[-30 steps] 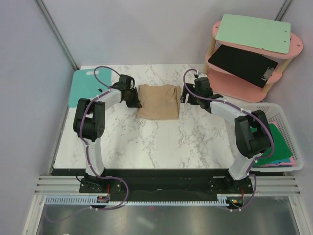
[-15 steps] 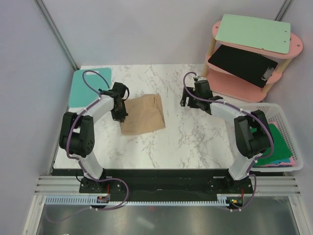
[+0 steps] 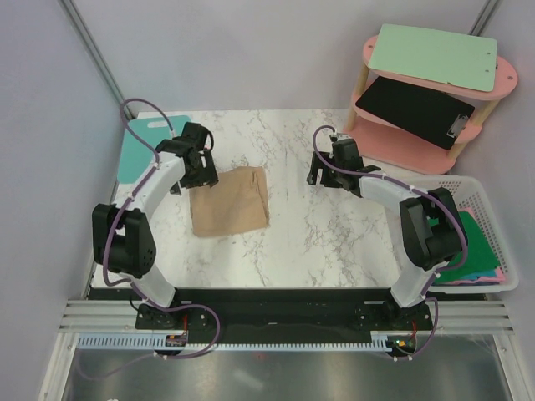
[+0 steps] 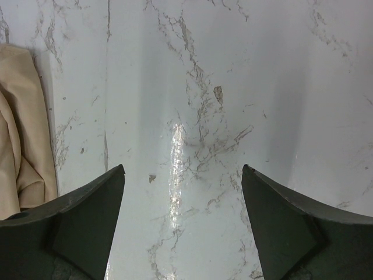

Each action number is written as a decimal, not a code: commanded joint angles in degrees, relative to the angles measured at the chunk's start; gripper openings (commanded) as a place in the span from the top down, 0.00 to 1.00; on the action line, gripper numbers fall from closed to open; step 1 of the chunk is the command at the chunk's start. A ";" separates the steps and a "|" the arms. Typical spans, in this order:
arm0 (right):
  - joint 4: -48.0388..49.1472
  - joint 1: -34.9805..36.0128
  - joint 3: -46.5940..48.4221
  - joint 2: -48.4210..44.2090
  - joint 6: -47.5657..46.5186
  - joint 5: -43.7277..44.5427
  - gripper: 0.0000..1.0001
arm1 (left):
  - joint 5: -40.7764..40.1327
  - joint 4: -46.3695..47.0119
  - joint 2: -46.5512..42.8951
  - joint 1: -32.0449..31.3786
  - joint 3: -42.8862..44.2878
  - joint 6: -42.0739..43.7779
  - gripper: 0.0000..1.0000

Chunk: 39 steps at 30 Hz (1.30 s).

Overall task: Fold and stack the t-shirts
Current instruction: Put the neatly folded tshirt into the corner of the board with the left arm

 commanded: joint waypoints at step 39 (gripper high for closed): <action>-1.42 -4.59 0.81 1.09 -0.31 0.51 0.03 | 5.56 2.46 33.81 -17.64 27.10 1.29 0.98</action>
